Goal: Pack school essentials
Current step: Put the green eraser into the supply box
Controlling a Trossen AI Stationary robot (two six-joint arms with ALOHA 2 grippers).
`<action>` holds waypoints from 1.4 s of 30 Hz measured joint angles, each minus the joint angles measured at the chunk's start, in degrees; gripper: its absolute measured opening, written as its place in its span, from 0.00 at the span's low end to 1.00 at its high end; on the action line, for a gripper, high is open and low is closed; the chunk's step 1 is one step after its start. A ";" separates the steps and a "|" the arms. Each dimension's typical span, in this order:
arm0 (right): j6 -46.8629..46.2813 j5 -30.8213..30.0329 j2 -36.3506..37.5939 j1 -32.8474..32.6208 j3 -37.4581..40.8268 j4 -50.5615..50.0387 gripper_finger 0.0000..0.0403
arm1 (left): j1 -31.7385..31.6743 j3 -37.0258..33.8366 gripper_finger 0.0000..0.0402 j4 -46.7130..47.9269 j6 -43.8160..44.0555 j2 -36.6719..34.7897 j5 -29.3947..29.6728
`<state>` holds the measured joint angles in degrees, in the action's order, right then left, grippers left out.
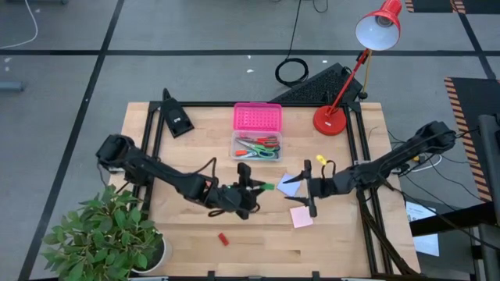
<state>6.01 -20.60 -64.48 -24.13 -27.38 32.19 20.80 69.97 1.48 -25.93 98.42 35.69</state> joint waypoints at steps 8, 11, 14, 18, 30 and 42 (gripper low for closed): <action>29.27 -0.71 -2.94 -0.14 0.00 3.20 0.56 | -1.68 0.00 0.25 0.30 16.66 -1.86 -7.89; 38.63 -0.61 -3.24 -0.49 0.00 3.65 0.56 | -2.04 0.00 0.25 0.54 21.80 -1.82 -11.81; 43.56 -0.57 -3.16 -0.98 0.00 4.65 0.56 | -2.74 0.00 0.25 0.51 26.90 -1.84 -16.16; 46.14 -0.36 -3.18 -2.31 0.00 4.85 0.56 | -3.96 0.00 0.25 0.42 33.59 -1.84 -20.04; 54.54 -3.08 -10.54 -4.27 -3.59 7.05 0.49 | -7.00 0.00 0.25 0.25 45.68 -1.82 -30.76; 59.21 -6.64 -17.04 -4.10 -7.96 7.86 0.33 | -6.82 0.00 0.25 1.34 48.19 -1.82 -33.19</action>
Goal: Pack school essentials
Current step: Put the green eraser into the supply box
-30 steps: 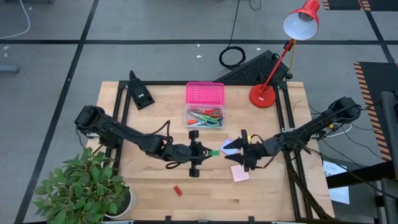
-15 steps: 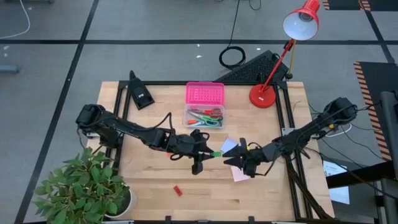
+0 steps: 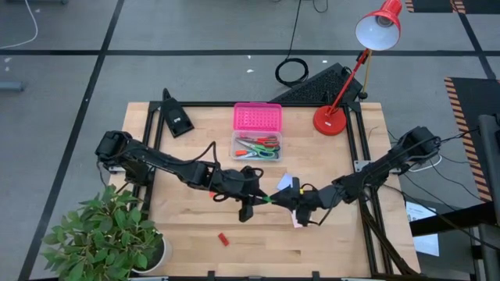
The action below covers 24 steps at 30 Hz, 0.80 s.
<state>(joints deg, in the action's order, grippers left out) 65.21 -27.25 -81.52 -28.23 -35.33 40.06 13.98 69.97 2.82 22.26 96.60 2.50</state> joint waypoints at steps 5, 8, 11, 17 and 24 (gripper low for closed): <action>0.10 0.01 -0.33 0.04 0.00 0.30 0.22 | 0.00 0.00 0.25 0.77 0.79 0.00 -0.04; 0.06 0.01 -0.33 0.04 0.00 0.22 0.15 | 0.00 0.00 0.25 0.91 0.79 0.02 -0.01; 0.04 0.07 -0.33 0.04 0.00 0.26 0.08 | 0.00 0.00 0.25 0.96 0.79 0.02 0.09; 0.01 0.10 -0.33 0.07 0.02 -0.01 0.03 | 0.02 0.00 0.28 0.97 0.10 0.04 1.96; -2.02 0.26 -0.33 0.92 0.02 -0.05 0.04 | 0.31 0.00 0.52 0.35 -2.71 0.00 7.41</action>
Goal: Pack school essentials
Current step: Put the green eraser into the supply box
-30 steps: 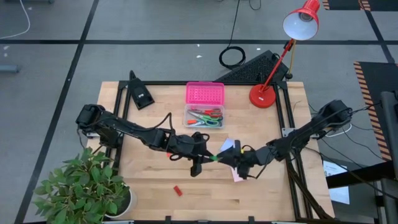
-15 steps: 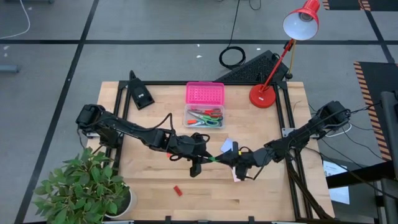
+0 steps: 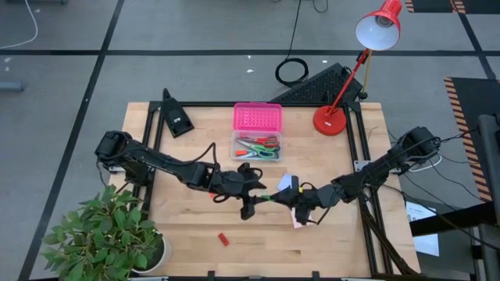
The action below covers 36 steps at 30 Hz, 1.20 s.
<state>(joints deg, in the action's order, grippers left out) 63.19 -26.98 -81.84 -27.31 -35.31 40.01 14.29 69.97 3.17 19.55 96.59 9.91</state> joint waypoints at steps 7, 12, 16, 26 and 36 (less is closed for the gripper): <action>-2.01 1.81 0.02 2.73 0.04 -1.03 0.04 | -1.48 0.00 0.67 3.73 -0.39 -3.17 5.95; -0.63 2.16 0.04 7.38 0.04 -1.11 0.04 | -1.80 0.05 0.68 6.45 -0.37 -6.04 10.52; 0.77 8.25 0.04 14.52 0.07 -2.32 0.03 | -1.80 0.01 0.68 10.01 -1.30 -7.79 15.61; 3.92 24.56 0.04 33.94 0.07 -1.73 0.03 | -2.66 0.00 0.68 21.24 -1.45 -11.03 25.02; 1.50 39.21 -5.43 47.51 -8.56 -2.82 0.03 | -5.17 -0.02 0.68 31.11 2.01 -11.52 23.16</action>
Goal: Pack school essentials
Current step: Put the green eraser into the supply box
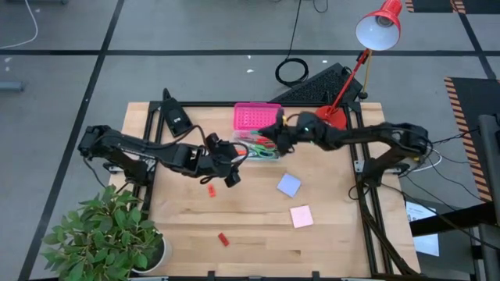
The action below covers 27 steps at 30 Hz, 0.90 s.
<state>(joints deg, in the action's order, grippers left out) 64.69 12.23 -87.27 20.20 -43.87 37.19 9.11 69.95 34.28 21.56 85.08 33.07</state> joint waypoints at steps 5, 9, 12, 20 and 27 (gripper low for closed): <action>-0.46 1.64 -7.37 1.68 -8.26 -6.86 0.03 | -0.21 -2.02 0.68 -0.09 0.35 -0.07 -0.07; 1.57 1.88 -12.98 1.78 -13.10 -10.24 0.04 | -0.82 -5.07 0.68 -0.57 1.75 -3.20 -0.50; 3.07 1.96 -16.34 1.86 -15.52 -13.04 0.05 | -1.46 -8.26 0.68 -2.04 2.08 -6.41 -0.50; 2.58 1.62 -18.92 1.48 -16.94 -16.98 0.05 | -2.57 -16.85 0.68 -10.67 1.18 -12.98 -1.96; 1.85 1.64 -18.87 0.68 -16.94 -17.25 0.11 | -3.94 -20.07 0.68 -14.88 0.43 -13.79 -5.23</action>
<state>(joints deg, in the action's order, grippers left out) 66.54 13.87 -106.15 20.88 -60.82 19.94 5.18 49.88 19.40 21.99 71.29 27.84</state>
